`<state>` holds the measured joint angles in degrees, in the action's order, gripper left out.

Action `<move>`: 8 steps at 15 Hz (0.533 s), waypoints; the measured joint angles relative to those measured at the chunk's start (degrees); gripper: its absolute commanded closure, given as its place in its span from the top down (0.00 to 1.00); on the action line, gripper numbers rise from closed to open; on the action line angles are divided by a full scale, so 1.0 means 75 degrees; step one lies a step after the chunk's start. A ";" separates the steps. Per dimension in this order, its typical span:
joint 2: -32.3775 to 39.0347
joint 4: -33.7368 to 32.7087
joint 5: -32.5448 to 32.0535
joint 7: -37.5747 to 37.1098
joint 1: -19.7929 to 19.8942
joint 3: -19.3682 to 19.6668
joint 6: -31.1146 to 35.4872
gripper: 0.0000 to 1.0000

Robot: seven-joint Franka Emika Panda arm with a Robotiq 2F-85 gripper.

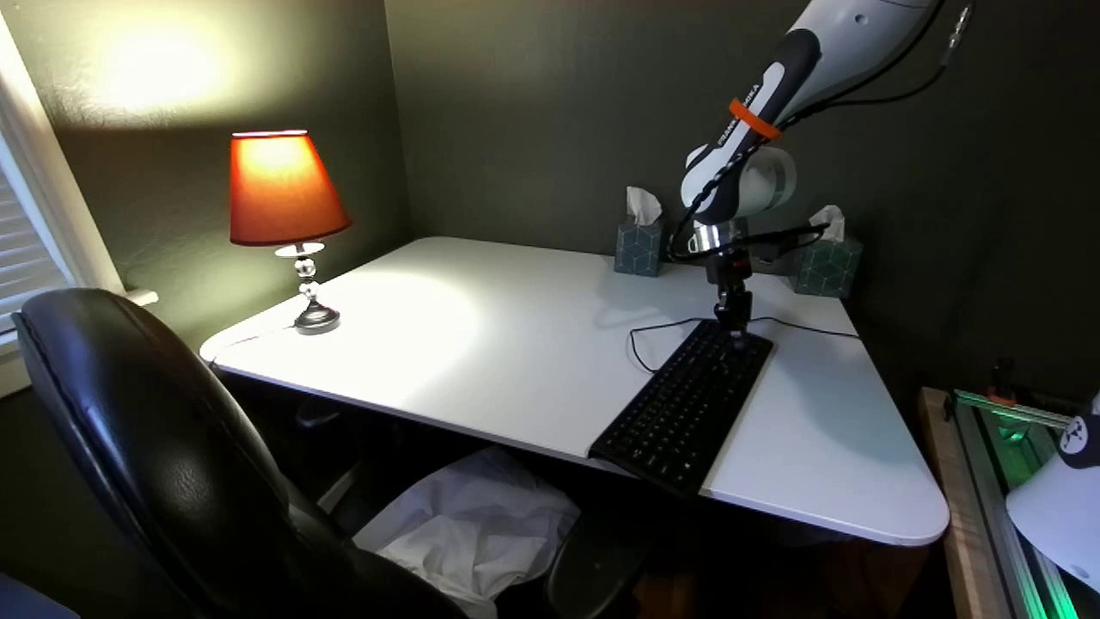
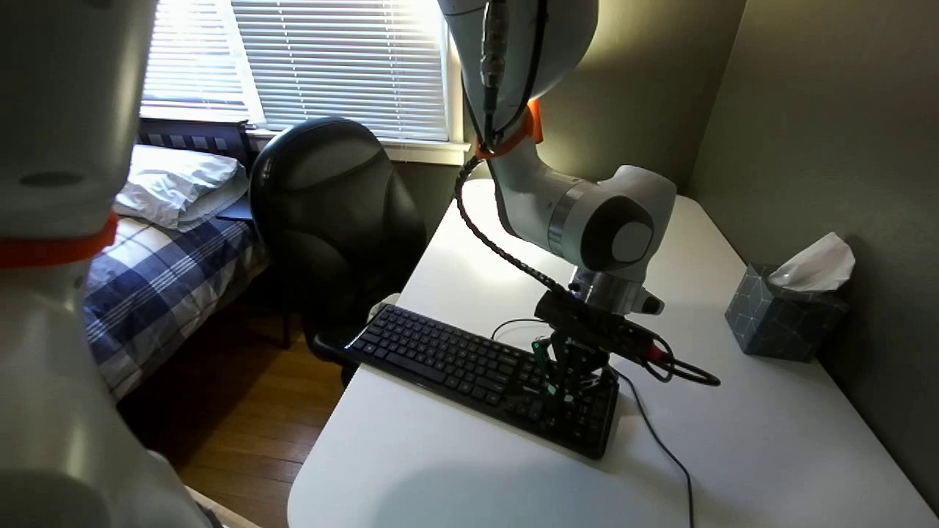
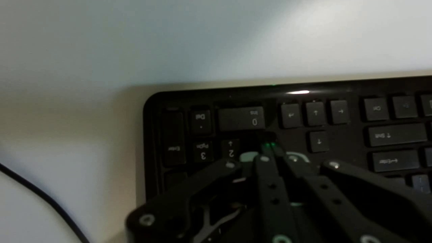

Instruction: Press a button on the keyboard

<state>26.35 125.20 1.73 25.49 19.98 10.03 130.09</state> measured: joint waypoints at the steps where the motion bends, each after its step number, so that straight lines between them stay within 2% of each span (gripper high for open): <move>1: -0.0001 0.0000 0.0000 -0.0013 0.0000 0.0000 0.0000 0.00; 8: -0.0122 0.0017 -0.0001 -0.0016 0.0012 0.0006 0.0007 0.00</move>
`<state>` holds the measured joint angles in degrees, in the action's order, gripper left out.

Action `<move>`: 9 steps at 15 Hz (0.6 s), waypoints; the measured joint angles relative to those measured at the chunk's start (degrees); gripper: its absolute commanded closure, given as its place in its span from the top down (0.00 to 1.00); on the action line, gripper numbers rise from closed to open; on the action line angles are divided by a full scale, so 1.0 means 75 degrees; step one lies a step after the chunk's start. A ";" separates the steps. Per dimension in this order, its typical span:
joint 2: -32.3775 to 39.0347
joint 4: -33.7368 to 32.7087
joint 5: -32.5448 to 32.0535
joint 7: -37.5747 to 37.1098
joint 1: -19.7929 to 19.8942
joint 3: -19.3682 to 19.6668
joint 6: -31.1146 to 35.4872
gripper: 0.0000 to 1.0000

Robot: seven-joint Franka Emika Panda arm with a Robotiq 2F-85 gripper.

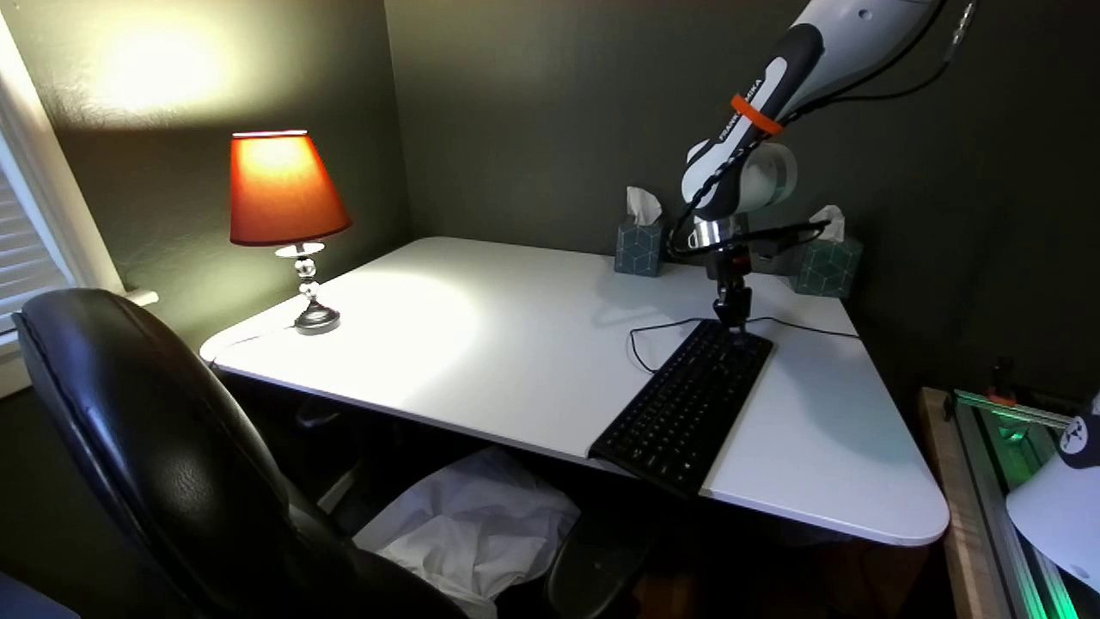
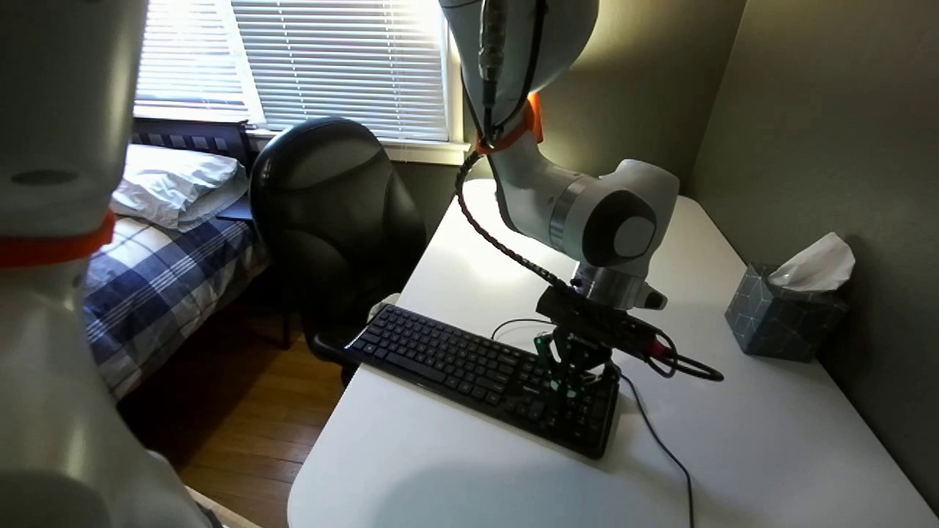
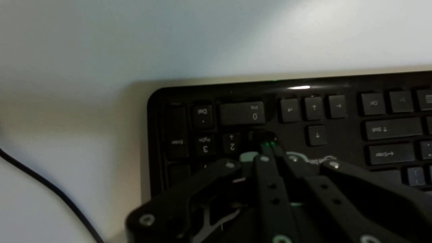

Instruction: Press a button on the keyboard

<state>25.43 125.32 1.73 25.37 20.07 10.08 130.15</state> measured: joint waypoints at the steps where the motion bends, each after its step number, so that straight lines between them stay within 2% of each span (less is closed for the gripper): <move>1: -0.0053 0.0023 -0.0001 0.0000 0.0009 0.0001 0.0000 0.00; 2: -0.0116 0.0059 -0.0001 0.0000 0.0018 0.0005 0.0000 0.00; 3: -0.0192 0.0111 -0.0006 0.0000 0.0021 0.0015 0.0000 0.26; 5: -0.0347 0.0213 -0.0008 0.0000 0.0022 0.0040 0.0001 0.34; 9: -0.0694 0.0430 -0.0009 -0.0006 0.0022 0.0104 0.0019 0.64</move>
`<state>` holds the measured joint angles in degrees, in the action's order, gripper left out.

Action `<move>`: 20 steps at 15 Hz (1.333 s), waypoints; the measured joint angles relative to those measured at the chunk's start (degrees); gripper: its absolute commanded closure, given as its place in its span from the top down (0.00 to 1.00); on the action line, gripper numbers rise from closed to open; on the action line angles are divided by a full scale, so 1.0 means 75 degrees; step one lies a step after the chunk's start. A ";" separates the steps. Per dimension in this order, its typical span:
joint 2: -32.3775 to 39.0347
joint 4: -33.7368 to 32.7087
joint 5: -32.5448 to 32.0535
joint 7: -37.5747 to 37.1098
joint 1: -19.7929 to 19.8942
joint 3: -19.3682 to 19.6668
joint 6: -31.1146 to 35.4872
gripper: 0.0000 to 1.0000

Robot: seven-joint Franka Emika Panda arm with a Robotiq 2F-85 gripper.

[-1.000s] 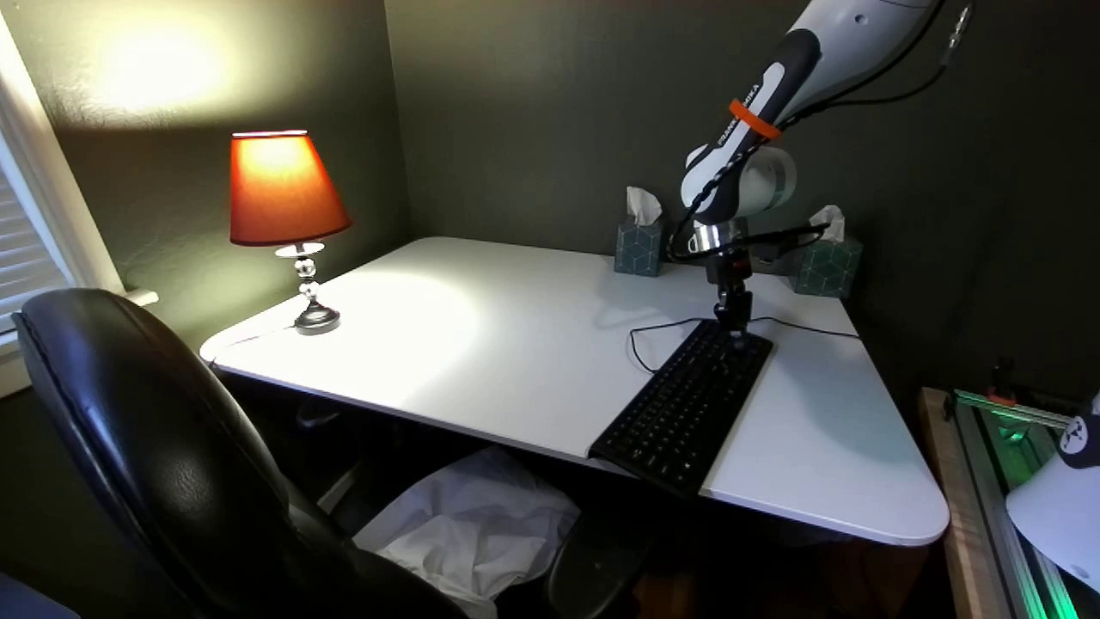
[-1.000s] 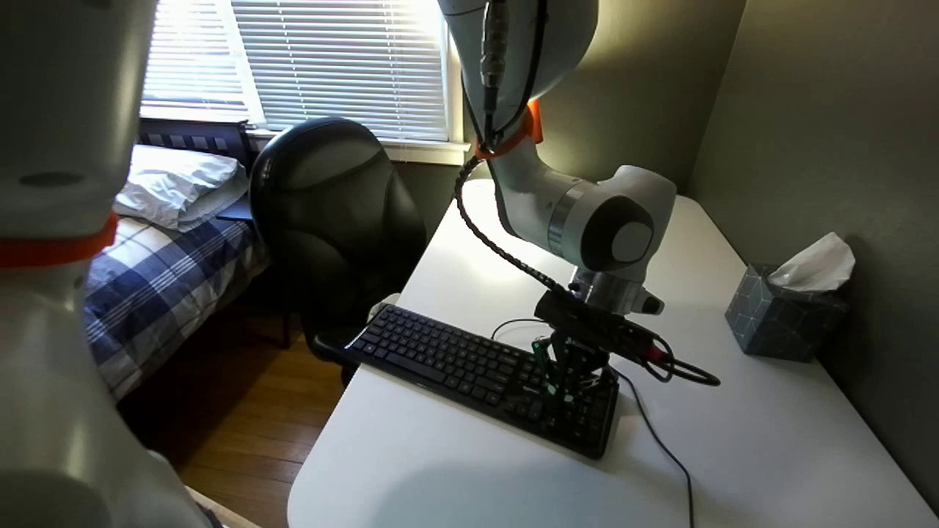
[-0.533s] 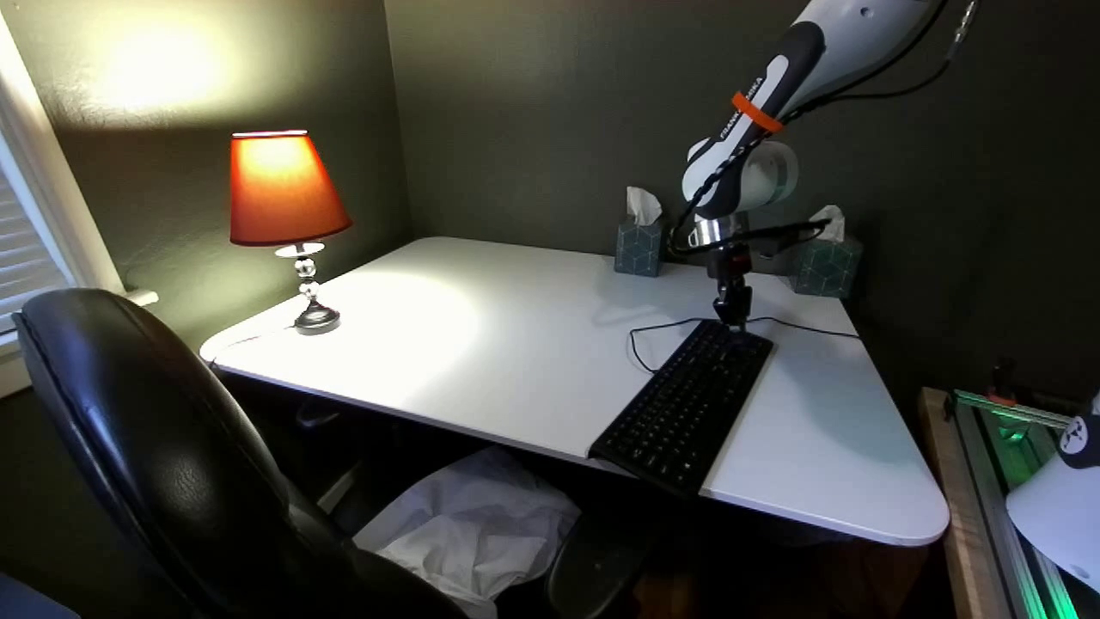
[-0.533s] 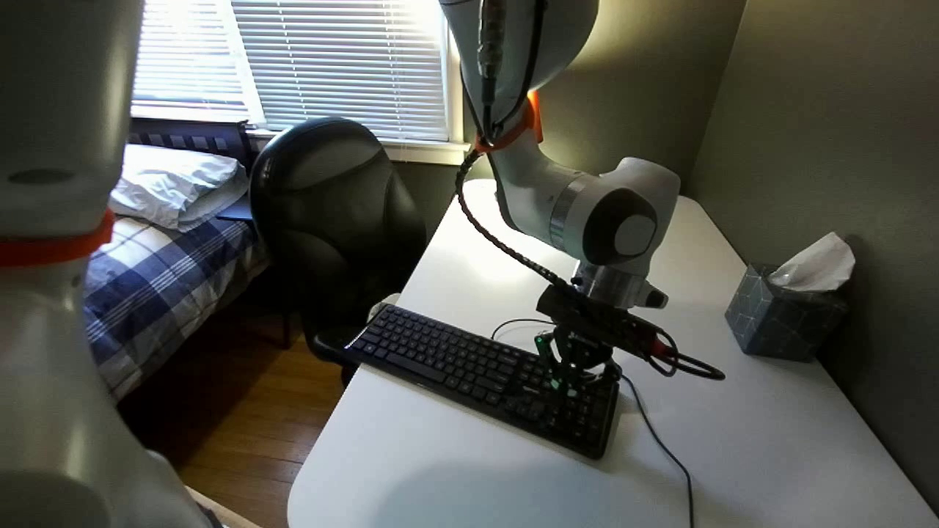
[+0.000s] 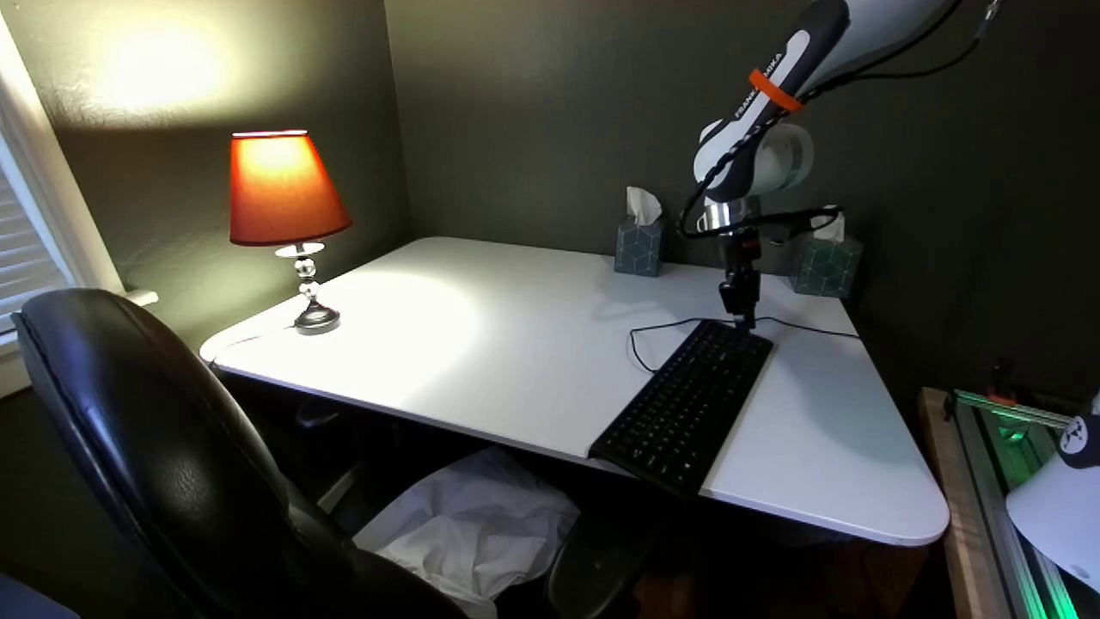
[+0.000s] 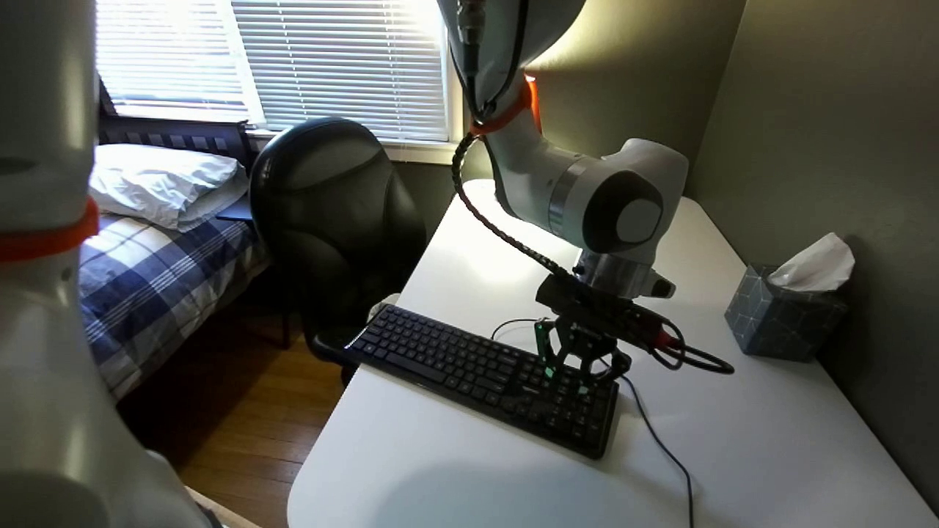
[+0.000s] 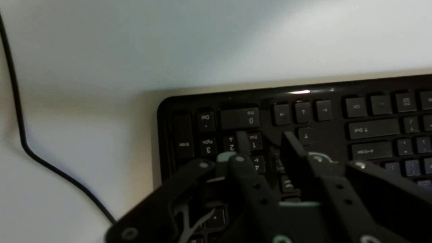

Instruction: Press a button on the keyboard

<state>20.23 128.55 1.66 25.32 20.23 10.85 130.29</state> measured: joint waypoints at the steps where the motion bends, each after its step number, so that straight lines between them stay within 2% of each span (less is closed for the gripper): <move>1: -0.0093 0.0057 0.0000 -0.0001 0.0000 0.0017 0.0013 0.71; 5: -0.0406 0.0256 -0.0001 -0.0030 0.0000 0.0072 0.0064 0.99; 20: -0.1574 0.1219 -0.0213 -0.0489 -0.0013 0.0325 0.0968 1.00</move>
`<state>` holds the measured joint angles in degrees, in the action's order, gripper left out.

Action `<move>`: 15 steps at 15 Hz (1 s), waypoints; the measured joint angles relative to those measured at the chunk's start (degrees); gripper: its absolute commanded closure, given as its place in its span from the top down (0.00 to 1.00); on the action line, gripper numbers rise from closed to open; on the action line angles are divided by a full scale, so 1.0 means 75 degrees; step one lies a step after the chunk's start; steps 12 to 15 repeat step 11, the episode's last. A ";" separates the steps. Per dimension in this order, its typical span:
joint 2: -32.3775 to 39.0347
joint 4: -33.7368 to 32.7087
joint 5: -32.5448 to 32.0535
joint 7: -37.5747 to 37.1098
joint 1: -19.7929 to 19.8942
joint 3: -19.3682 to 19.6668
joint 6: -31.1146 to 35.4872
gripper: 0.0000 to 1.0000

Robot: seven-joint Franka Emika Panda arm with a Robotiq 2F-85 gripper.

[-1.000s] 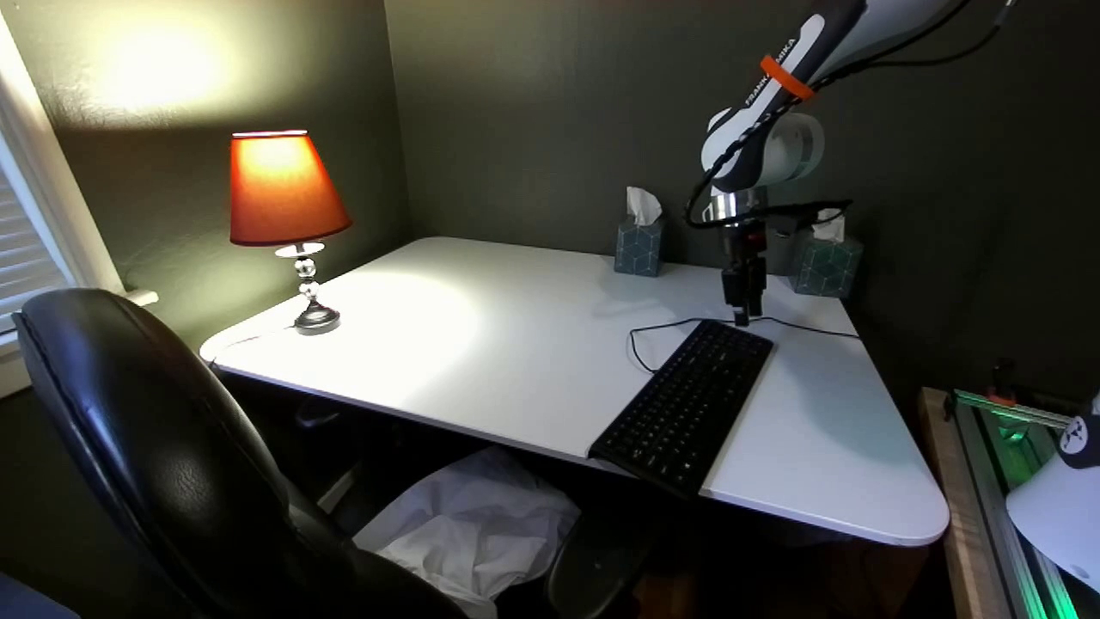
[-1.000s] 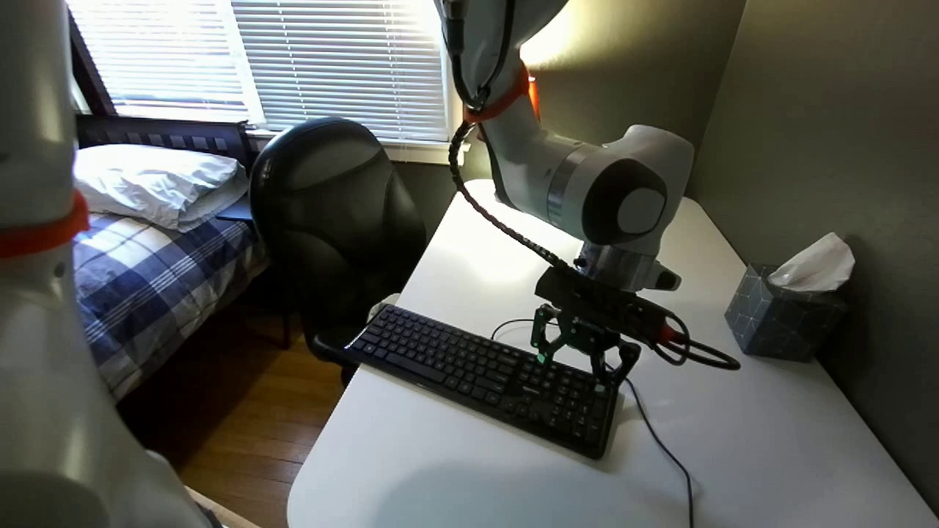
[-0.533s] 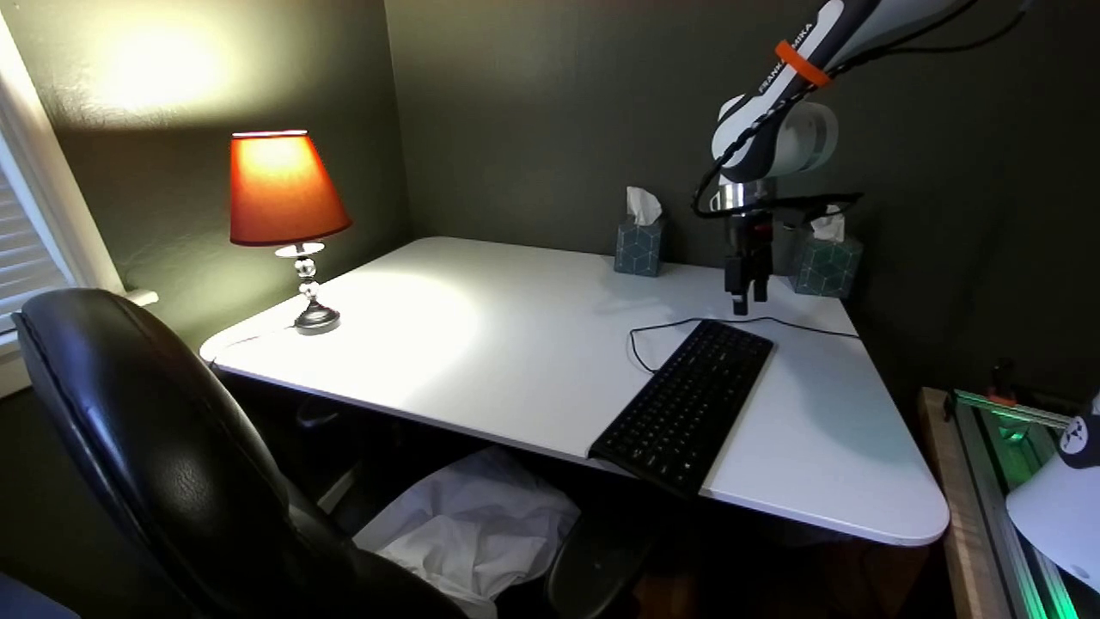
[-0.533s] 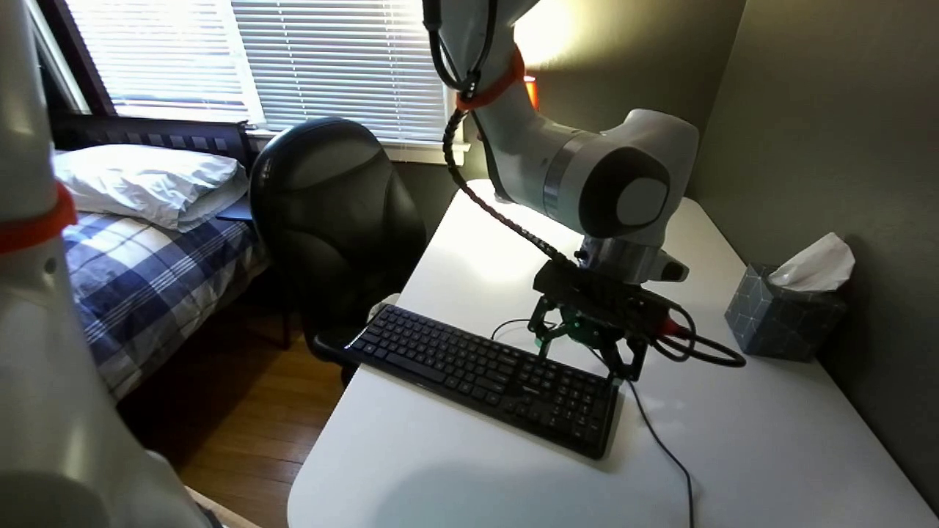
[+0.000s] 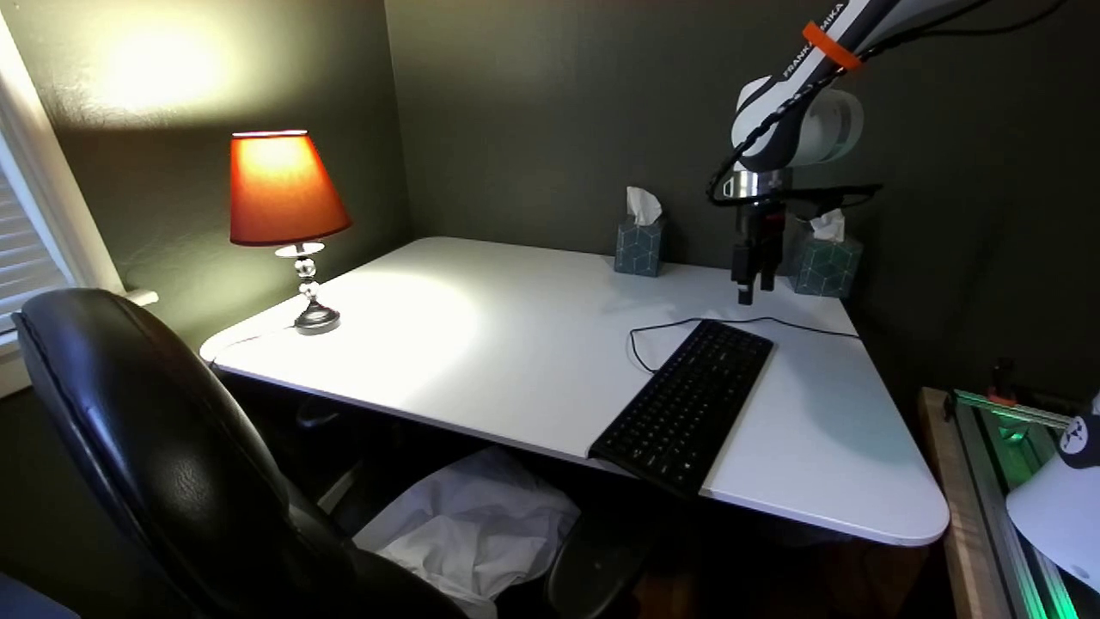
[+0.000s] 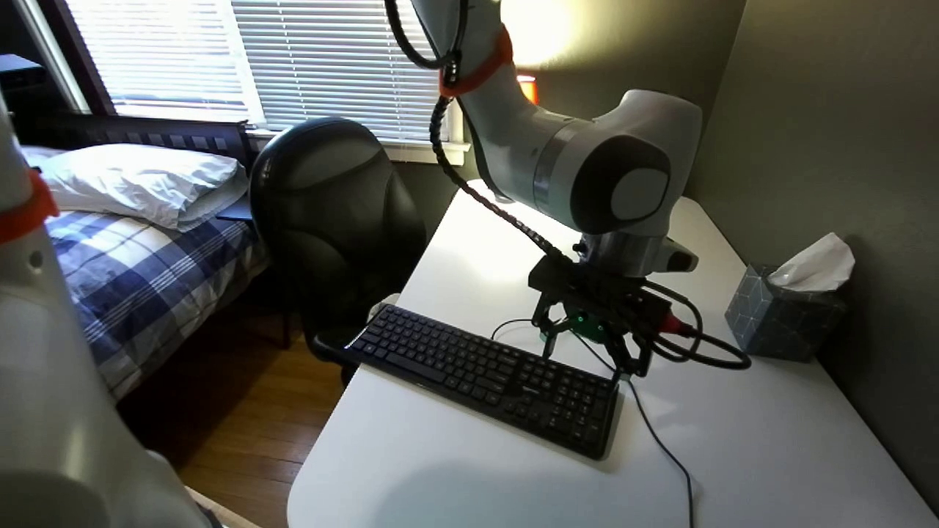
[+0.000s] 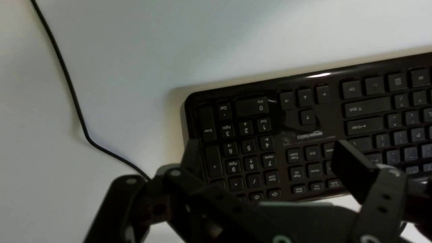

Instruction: Press a button on the keyboard

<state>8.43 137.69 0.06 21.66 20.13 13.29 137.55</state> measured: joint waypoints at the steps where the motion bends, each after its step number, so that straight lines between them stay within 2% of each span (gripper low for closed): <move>1: -0.0102 0.0087 -0.0056 -0.0054 -0.0003 0.0020 0.0074 1.00; 8: -0.0811 0.0583 -0.0404 -0.0385 -0.0028 0.0154 0.0300 1.00; 15: -0.0779 0.0557 -0.0404 -0.0383 -0.0035 0.0156 0.0300 1.00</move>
